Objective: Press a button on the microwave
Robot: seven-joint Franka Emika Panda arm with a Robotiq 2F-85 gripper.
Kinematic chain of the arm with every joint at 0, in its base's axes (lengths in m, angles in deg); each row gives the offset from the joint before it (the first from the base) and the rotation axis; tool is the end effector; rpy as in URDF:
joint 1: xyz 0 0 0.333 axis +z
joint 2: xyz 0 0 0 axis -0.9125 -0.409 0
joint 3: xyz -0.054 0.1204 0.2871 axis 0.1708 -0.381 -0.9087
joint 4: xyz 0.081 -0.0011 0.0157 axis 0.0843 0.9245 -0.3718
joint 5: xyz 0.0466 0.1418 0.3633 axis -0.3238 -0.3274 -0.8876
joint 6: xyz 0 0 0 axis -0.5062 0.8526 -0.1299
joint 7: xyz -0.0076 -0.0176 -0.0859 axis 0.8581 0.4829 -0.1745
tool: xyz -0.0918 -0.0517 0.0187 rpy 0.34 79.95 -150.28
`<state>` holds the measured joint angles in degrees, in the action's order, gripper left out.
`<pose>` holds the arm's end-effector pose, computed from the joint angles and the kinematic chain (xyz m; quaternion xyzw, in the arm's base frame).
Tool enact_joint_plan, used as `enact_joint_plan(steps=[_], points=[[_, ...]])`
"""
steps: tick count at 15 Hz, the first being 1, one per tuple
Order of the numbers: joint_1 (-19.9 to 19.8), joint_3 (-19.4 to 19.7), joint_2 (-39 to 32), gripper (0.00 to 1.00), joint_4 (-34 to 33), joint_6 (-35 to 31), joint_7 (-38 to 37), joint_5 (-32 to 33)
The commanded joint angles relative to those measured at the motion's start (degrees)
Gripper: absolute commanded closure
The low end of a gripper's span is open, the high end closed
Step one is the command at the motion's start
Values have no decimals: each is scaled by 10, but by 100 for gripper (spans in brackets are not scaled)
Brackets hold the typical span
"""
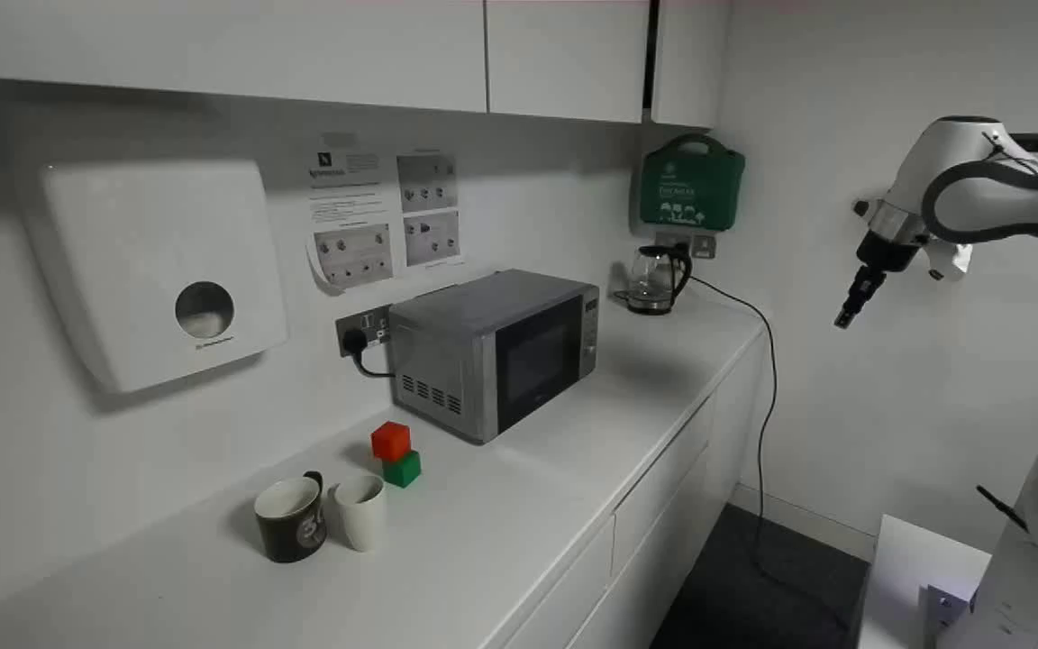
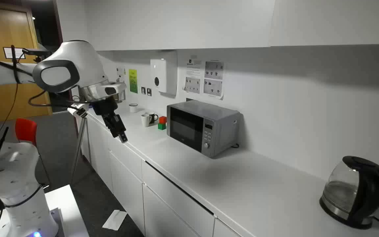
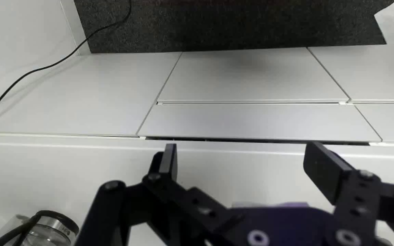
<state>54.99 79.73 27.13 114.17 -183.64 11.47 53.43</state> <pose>0.2617 -0.1862 0.5796 0.9879 -0.0116 0.1356 0.0751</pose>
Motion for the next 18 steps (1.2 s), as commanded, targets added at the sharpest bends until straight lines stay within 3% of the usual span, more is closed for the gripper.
enact_joint_plan(steps=[1,5,7,12,18], points=[[3,1,0,0,-2,2,-2,2],[3,6,-3,0,-2,-9,-1,4],[9,26,-16,0,3,-65,3,0],[51,75,-49,0,15,-212,59,-28],[114,66,-97,0,-6,-268,85,-88]])
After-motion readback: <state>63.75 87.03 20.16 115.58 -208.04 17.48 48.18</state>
